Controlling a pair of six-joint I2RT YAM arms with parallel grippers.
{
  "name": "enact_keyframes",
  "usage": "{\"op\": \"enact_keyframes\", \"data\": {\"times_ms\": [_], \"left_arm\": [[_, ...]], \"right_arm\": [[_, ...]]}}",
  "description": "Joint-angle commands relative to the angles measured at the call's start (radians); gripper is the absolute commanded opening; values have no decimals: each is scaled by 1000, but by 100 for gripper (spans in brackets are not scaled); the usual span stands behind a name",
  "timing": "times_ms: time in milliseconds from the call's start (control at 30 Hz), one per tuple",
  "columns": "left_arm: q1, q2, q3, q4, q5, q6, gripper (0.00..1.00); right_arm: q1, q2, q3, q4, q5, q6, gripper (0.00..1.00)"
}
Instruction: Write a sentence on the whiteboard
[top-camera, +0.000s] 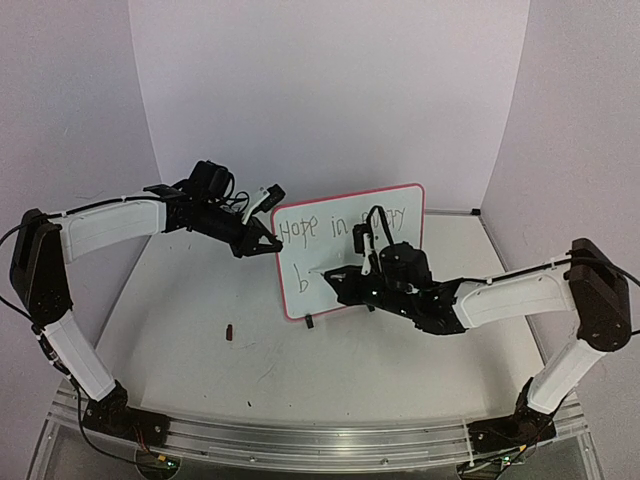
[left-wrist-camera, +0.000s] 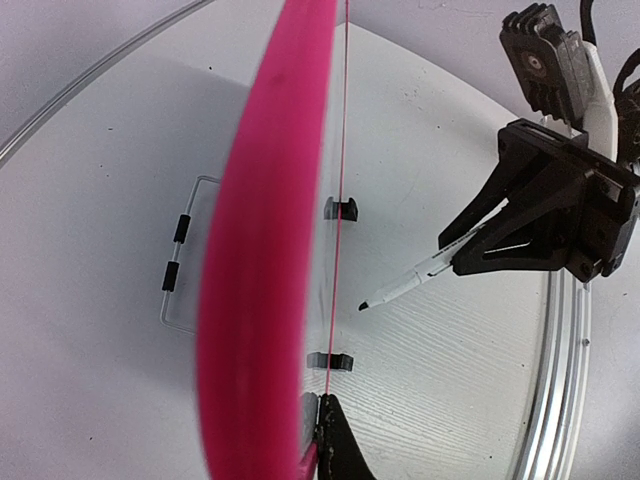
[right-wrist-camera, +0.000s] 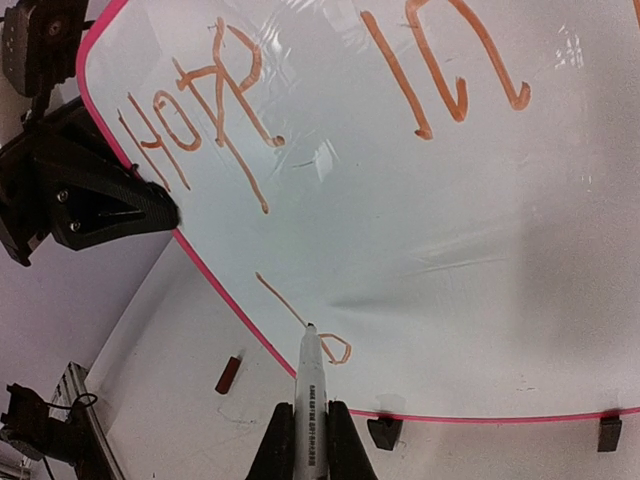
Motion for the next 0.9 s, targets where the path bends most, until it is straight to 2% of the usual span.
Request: {"op": "enact_keyframes", "data": {"times_ms": [0,467,867], "left_arm": [[-3,-9,-8,-69,-84,49,0],[-3,-10,-9,-70,-87,52,0],[-3,-12,-8,-69,-85,52,0]], "right_arm": [[0,36,49,14,1,-20,0],[0,75,75,15,15,-10,0],[0,41,34,5,110,15,0]]}}
